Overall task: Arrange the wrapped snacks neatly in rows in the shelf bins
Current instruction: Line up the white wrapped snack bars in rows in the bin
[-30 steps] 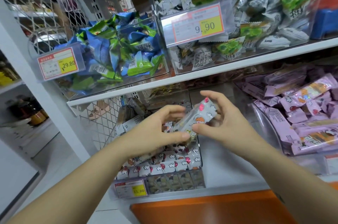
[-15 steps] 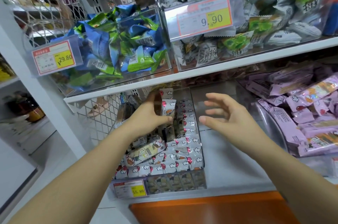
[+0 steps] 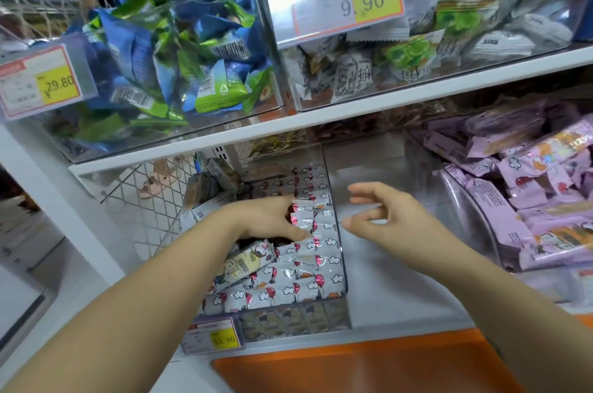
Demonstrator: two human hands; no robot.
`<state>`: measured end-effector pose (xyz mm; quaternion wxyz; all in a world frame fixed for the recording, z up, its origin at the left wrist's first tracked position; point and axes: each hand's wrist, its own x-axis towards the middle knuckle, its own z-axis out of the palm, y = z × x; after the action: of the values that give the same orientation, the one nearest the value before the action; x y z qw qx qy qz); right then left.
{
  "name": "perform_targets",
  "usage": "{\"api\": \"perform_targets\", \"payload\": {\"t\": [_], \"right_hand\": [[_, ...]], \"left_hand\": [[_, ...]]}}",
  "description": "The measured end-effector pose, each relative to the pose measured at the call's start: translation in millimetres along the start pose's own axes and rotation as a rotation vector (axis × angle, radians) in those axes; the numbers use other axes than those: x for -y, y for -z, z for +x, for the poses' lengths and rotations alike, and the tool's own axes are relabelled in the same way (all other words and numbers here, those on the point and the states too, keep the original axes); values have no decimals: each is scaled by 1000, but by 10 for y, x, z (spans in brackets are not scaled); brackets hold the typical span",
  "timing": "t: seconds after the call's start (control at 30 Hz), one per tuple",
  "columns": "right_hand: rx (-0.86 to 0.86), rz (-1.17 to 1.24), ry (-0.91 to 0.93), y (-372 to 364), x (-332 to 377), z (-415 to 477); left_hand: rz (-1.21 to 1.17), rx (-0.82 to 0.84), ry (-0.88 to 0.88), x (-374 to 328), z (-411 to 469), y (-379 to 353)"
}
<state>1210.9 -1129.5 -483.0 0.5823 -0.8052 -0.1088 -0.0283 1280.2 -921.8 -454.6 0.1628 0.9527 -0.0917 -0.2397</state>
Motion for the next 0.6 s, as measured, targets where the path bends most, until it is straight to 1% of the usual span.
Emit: {"api": "perform_targets", "payload": {"t": [0.03,0.1,0.13,0.17,0.2,0.3,0.43,0.5,0.6], "right_hand": [[20,-22,-18,-17,-11,-3],[61,-43,-46,-45,-19,-14],[80,-46,-57,-59,-19,-18],[97,-45,-68,-72,-21,-21],[110,-41,-78,-84,-27,-21],[132,-40,-98,-123,-34,-13],[138,-43,-104,-120,-32,-7],[141,-45,-101,-115,-29,-15],[144,-67,-96,-105,-34,-29]], "left_hand": [[-39,40,1,-6,-7,23],[-212,133,4,-9,-17,77],[-273,152,5,-10,-15,87],[-269,157,8,-7,-4,84],[-222,156,15,-16,9,78],[103,120,21,-46,42,63],[194,131,13,-84,-4,136],[261,77,9,-68,-50,167],[217,6,-16,-23,-176,189]]}}
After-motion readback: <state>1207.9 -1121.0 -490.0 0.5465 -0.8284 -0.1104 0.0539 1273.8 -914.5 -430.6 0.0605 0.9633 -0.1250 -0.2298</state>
